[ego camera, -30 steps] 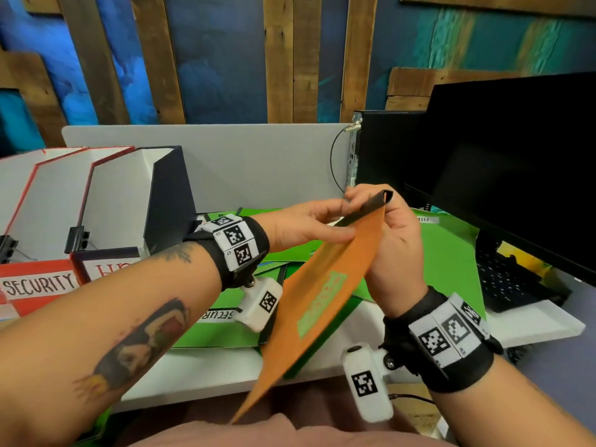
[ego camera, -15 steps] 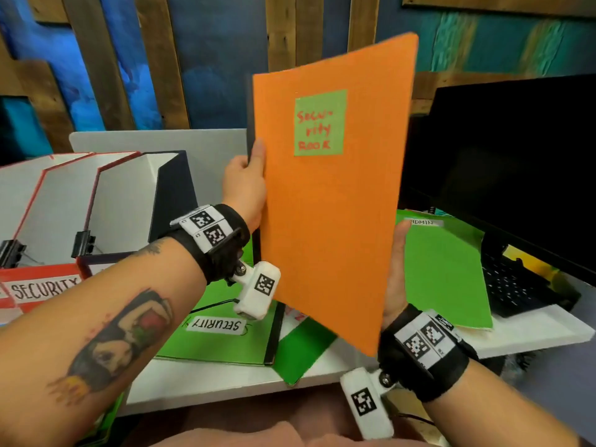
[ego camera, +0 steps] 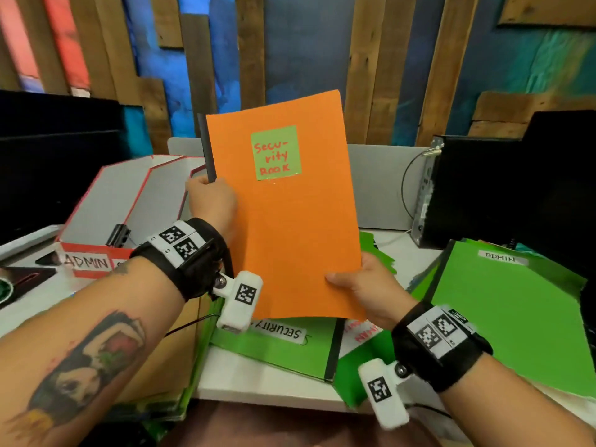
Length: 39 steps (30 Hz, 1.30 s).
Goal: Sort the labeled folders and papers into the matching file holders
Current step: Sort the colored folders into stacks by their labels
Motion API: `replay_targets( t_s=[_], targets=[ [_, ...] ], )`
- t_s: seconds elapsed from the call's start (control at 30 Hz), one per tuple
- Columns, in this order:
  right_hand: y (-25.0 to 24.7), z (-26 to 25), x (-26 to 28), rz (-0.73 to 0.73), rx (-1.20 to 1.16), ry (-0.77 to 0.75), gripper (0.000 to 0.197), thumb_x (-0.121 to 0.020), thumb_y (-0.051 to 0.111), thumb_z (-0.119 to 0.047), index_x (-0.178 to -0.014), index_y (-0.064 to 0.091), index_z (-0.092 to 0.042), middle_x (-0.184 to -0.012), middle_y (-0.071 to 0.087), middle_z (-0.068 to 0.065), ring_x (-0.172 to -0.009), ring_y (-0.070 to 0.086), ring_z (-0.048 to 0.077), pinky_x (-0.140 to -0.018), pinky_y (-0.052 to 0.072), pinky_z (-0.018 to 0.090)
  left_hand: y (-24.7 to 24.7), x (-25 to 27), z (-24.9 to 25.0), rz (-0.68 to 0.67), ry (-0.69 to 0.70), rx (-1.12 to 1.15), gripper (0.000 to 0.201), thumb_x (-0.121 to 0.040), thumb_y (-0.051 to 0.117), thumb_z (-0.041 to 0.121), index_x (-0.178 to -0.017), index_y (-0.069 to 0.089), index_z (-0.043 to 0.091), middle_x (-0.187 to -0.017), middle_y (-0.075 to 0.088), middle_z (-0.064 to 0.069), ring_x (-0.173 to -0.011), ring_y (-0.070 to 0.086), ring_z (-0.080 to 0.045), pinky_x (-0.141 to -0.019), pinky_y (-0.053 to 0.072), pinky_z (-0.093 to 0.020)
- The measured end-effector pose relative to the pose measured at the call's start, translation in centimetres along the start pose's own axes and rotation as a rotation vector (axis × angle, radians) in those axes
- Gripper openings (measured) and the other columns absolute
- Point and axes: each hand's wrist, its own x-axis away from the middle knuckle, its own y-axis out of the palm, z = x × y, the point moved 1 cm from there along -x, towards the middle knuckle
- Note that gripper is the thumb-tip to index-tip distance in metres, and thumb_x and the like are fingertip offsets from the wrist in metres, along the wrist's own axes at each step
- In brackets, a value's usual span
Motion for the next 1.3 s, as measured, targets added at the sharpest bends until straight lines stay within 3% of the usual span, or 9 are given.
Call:
replay_targets(
  t_s=[0.07,0.13,0.23,0.4,0.53,0.73,0.87,1.0,1.3],
  targets=[
    [1.8,-0.2,-1.1,-0.022,0.084,0.006,0.033,-0.094,0.062,0.006,-0.122,0.059,-0.013,-0.121,0.071,0.011,-0.105,0.069,0.029,-0.096,0.054,0.048,-2.1,-0.6,1.3,0.046,0.035,-0.014,0.027,-0.084,0.058,0.022,-0.110,0.048,0.021,-0.102,0.062,-0.002,-0.090,0.064,-0.019,-0.077,0.058,-0.030],
    [3.5,-0.6,-2.1,-0.069,0.142,-0.016,0.035,-0.094,0.060,0.008,-0.120,0.058,-0.016,-0.121,0.069,0.010,-0.105,0.067,0.027,-0.097,0.053,0.045,-4.6,-0.9,2.8,0.139,0.172,-0.173,0.063,-0.072,0.065,0.029,-0.130,0.042,0.021,-0.124,0.057,-0.003,-0.110,0.061,-0.023,-0.096,0.053,-0.043],
    [6.0,-1.2,-3.8,-0.165,0.168,-0.036,0.039,-0.093,0.058,0.013,-0.115,0.058,-0.019,-0.120,0.069,0.009,-0.102,0.067,0.025,-0.095,0.054,0.043,-8.7,-1.2,5.3,0.306,0.305,-0.482,0.095,-0.070,0.070,0.038,-0.153,0.027,0.020,-0.157,0.028,-0.008,-0.146,0.030,-0.029,-0.119,0.025,-0.056],
    [10.7,-1.1,-6.8,-0.326,0.314,-0.063,0.053,-0.090,0.064,0.012,-0.130,0.053,-0.021,-0.130,0.066,0.009,-0.119,0.063,0.031,-0.105,0.048,0.054,-14.0,-2.1,7.1,0.300,0.327,-0.715,0.093,-0.074,0.068,0.032,-0.156,0.024,0.028,-0.168,-0.003,-0.013,-0.155,-0.013,-0.030,-0.120,-0.006,-0.063],
    [14.3,-1.2,-8.7,-0.439,0.508,-0.073,0.064,-0.086,0.075,0.001,-0.139,0.050,-0.025,-0.127,0.066,0.001,-0.116,0.064,0.024,-0.105,0.050,0.049,-16.1,-2.6,5.8,0.264,0.220,-0.859,0.093,-0.076,0.075,0.042,-0.155,0.029,0.029,-0.167,0.009,-0.012,-0.155,-0.005,-0.033,-0.119,0.002,-0.065],
    [18.3,-0.7,-11.2,-0.619,0.923,-0.142,0.064,-0.079,0.085,-0.015,-0.134,0.055,-0.029,-0.122,0.068,-0.003,-0.110,0.066,0.021,-0.100,0.053,0.046,-19.0,-2.1,2.4,-0.111,-0.140,-1.156,0.105,-0.071,0.084,0.054,-0.153,0.033,0.011,-0.149,0.047,-0.013,-0.134,0.047,-0.033,-0.107,0.045,-0.042],
    [20.3,0.3,-11.8,-0.609,1.096,-0.186,0.072,-0.080,0.084,-0.016,-0.144,0.050,-0.025,-0.130,0.063,-0.002,-0.117,0.062,0.022,-0.102,0.050,0.040,-20.1,-0.2,0.1,-0.326,-0.331,-1.441,0.092,-0.076,0.074,0.067,-0.143,0.048,0.010,-0.136,0.058,-0.008,-0.119,0.056,-0.027,-0.089,0.046,-0.035],
    [22.0,1.7,-12.1,-0.596,1.318,-0.224,0.060,-0.081,0.081,-0.020,-0.135,0.053,-0.020,-0.130,0.062,0.004,-0.120,0.059,0.025,-0.101,0.049,0.041,-20.5,1.3,-2.1,-0.485,-0.461,-1.526,0.098,-0.077,0.070,0.071,-0.149,0.043,0.011,-0.150,0.049,-0.008,-0.132,0.050,-0.030,-0.099,0.043,-0.035],
    [24.4,3.8,-12.2,-0.631,1.471,-0.285,0.089,-0.090,0.071,-0.022,-0.160,0.017,-0.034,-0.154,0.040,0.008,-0.138,0.044,0.028,-0.109,0.039,0.041,-19.4,2.6,-3.2,-0.641,-0.467,-1.618,0.113,-0.075,0.069,0.075,-0.160,0.022,0.018,-0.156,0.043,-0.009,-0.136,0.048,-0.032,-0.103,0.044,-0.043]
  ],
)
